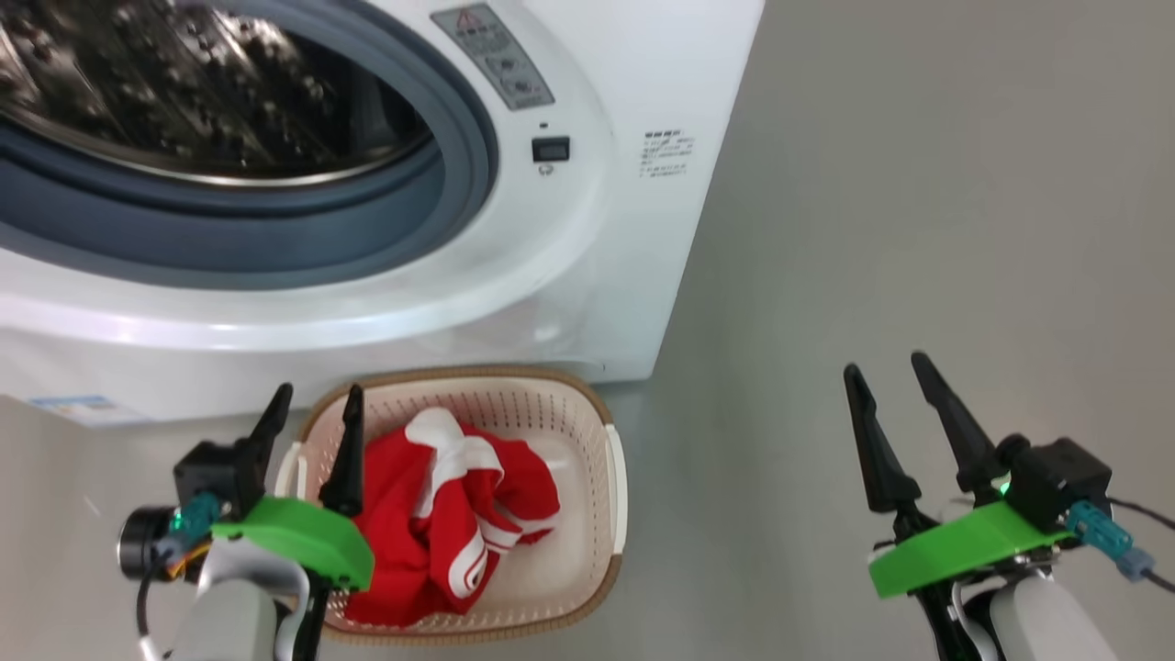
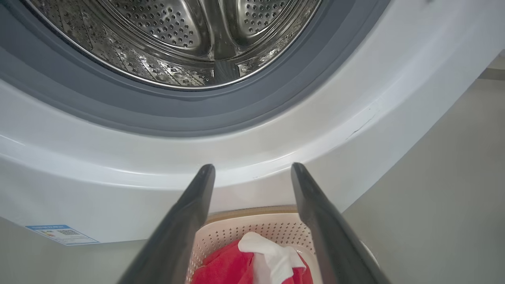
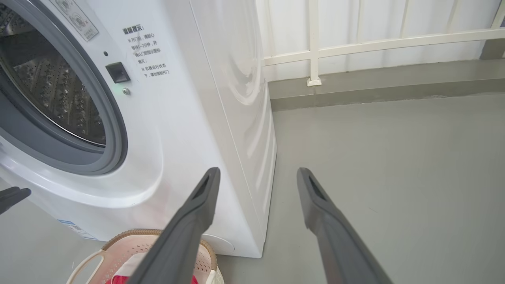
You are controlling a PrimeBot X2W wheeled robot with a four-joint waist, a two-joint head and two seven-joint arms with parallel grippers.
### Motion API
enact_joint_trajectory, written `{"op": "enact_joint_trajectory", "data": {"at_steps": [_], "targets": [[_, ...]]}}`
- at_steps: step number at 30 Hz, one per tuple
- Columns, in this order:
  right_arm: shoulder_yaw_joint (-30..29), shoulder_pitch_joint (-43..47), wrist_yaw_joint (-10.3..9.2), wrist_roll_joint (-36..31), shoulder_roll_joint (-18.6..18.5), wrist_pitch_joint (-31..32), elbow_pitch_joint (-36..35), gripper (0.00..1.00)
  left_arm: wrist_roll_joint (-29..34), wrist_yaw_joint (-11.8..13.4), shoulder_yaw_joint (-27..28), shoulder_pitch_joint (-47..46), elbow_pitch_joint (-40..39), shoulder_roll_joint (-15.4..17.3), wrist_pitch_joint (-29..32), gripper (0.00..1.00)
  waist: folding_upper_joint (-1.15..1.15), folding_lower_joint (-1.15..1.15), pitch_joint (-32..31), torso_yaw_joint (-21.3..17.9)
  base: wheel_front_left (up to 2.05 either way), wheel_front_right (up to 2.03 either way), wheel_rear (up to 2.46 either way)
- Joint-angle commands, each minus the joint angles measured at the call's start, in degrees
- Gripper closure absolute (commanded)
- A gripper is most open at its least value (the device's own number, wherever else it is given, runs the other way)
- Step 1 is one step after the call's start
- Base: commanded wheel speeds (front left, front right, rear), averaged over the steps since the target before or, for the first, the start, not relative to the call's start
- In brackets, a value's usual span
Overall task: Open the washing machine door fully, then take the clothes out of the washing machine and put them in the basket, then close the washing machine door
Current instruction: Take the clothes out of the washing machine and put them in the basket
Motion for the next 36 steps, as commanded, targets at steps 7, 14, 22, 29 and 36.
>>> {"op": "enact_joint_trajectory", "data": {"at_steps": [7,14,22,29,36], "targets": [[0.43,3.87,0.35,-1.54,0.00,-0.37,-0.57,0.00,1.51,-0.32,3.45,7.86,-10.16,1.02,-0.71,0.00,0.00,0.00,-6.96,-0.29,0.00,0.00,0.00],[-0.45,6.47,0.35,-1.96,0.00,-0.37,-0.55,0.00,1.90,-0.33,4.55,13.55,-16.72,0.74,-0.71,0.00,0.00,0.00,-10.06,-0.06,0.00,0.00,0.00],[-1.53,9.63,0.35,-2.08,-0.27,-0.37,-1.00,0.00,2.30,-0.33,5.88,19.56,-21.55,0.52,-0.71,0.00,0.00,0.00,-12.80,0.22,0.00,0.00,0.00],[-1.95,11.66,0.35,-1.96,-0.46,-0.37,-1.19,0.00,2.02,-0.33,7.70,24.81,-25.86,0.39,-0.71,0.00,0.00,0.00,-14.31,-0.30,0.00,0.00,0.00],[-2.30,12.75,0.35,-1.93,-0.53,-0.37,-1.34,0.00,1.79,-0.33,8.10,26.65,-27.44,0.28,-0.71,0.00,0.00,0.00,-14.94,-0.43,0.00,0.00,0.00]]}}
